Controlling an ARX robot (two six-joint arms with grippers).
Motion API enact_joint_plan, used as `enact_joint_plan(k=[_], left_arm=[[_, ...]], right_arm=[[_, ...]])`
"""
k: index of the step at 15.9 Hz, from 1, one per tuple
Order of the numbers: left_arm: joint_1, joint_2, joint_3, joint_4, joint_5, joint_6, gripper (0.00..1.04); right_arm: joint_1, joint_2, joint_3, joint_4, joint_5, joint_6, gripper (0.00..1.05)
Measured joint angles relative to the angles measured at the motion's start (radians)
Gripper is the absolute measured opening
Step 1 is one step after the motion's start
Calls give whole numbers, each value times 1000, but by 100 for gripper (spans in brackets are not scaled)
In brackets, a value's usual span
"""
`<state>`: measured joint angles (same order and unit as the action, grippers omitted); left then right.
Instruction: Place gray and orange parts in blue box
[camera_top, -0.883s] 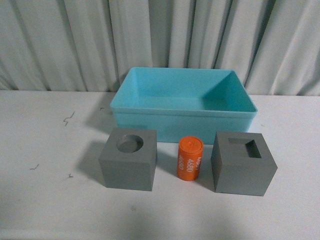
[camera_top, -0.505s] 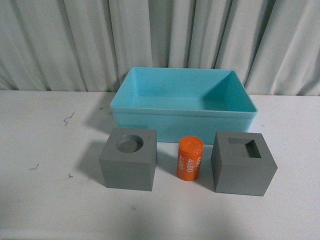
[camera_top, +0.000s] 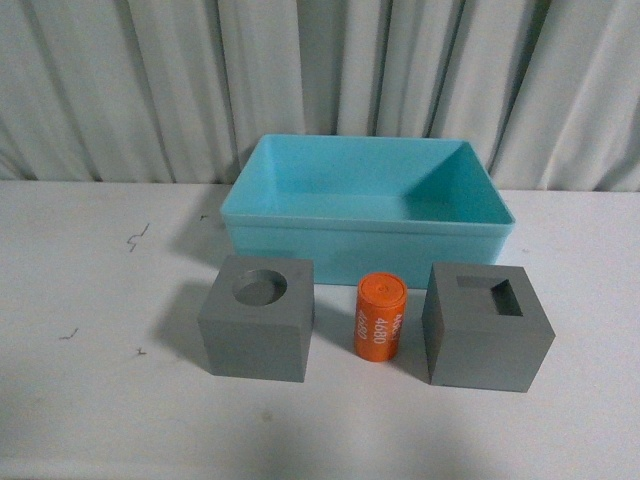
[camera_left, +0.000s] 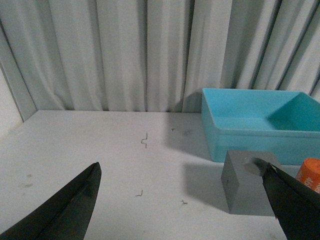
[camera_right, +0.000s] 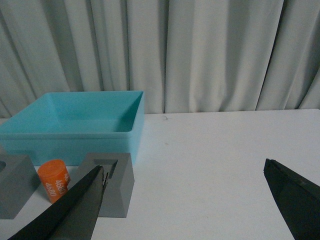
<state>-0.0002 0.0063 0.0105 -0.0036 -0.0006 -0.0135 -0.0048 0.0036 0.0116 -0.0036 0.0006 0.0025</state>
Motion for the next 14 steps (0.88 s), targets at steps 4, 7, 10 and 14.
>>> enact_joint_plan(k=[4, 7, 10, 14], left_arm=[[0, 0, 0, 0, 0, 0, 98], [0, 0, 0, 0, 0, 0, 98], [0, 0, 0, 0, 0, 0, 98], [0, 0, 0, 0, 0, 0, 98]], right_arm=[[0, 0, 0, 0, 0, 0, 98], [0, 0, 0, 0, 0, 0, 98], [0, 0, 0, 0, 0, 0, 98], [0, 0, 0, 0, 0, 0, 98]])
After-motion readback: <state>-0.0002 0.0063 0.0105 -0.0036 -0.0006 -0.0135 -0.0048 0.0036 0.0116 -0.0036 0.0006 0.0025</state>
